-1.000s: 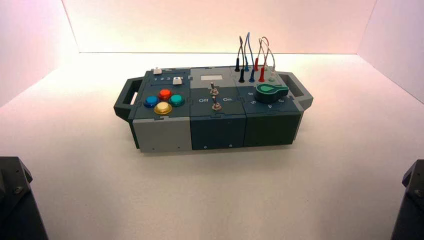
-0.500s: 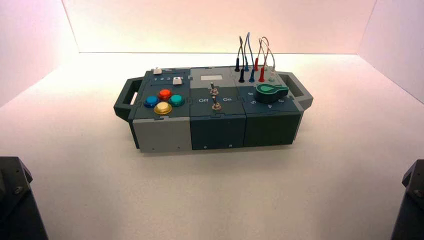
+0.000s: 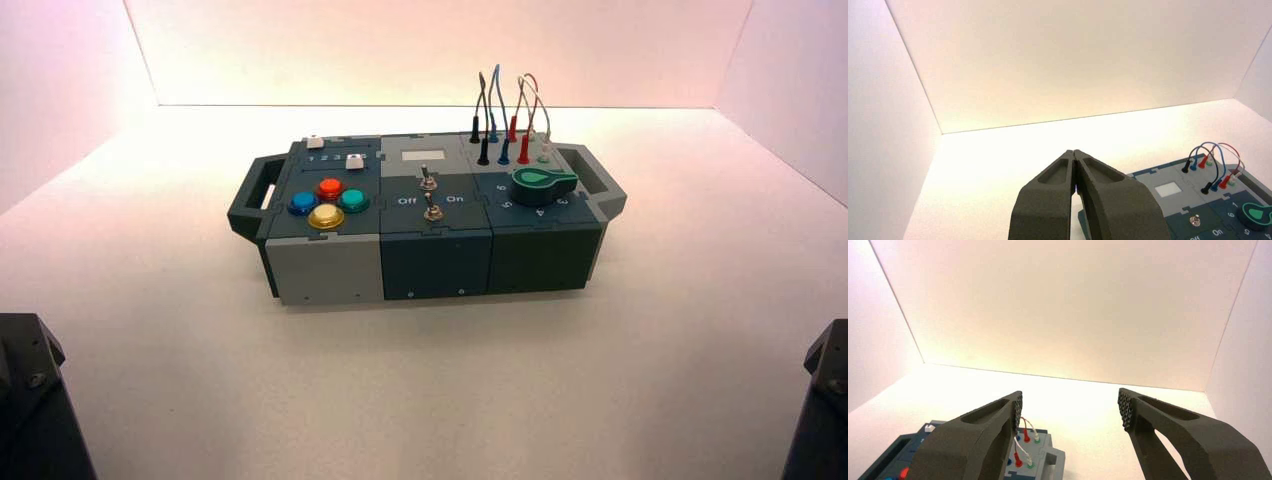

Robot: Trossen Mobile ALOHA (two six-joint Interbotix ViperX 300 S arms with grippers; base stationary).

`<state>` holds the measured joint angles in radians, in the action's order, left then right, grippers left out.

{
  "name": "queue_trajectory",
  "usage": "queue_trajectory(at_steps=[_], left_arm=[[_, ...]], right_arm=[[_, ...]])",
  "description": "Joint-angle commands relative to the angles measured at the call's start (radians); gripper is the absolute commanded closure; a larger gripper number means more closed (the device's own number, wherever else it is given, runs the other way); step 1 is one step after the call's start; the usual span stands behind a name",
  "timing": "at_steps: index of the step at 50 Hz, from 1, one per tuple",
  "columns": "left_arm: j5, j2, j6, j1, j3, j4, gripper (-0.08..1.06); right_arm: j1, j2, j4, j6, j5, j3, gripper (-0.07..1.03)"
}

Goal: Open right gripper.

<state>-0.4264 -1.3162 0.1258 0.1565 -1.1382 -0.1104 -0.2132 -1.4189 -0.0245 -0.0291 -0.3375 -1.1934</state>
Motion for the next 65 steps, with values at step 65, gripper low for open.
queue_trajectory(at_steps=[65], left_arm=[[-0.014,0.052,0.005,0.025,0.029,-0.003,1.01]], right_arm=[[-0.002,0.043,-0.005,-0.003,0.008,0.014,-0.03]])
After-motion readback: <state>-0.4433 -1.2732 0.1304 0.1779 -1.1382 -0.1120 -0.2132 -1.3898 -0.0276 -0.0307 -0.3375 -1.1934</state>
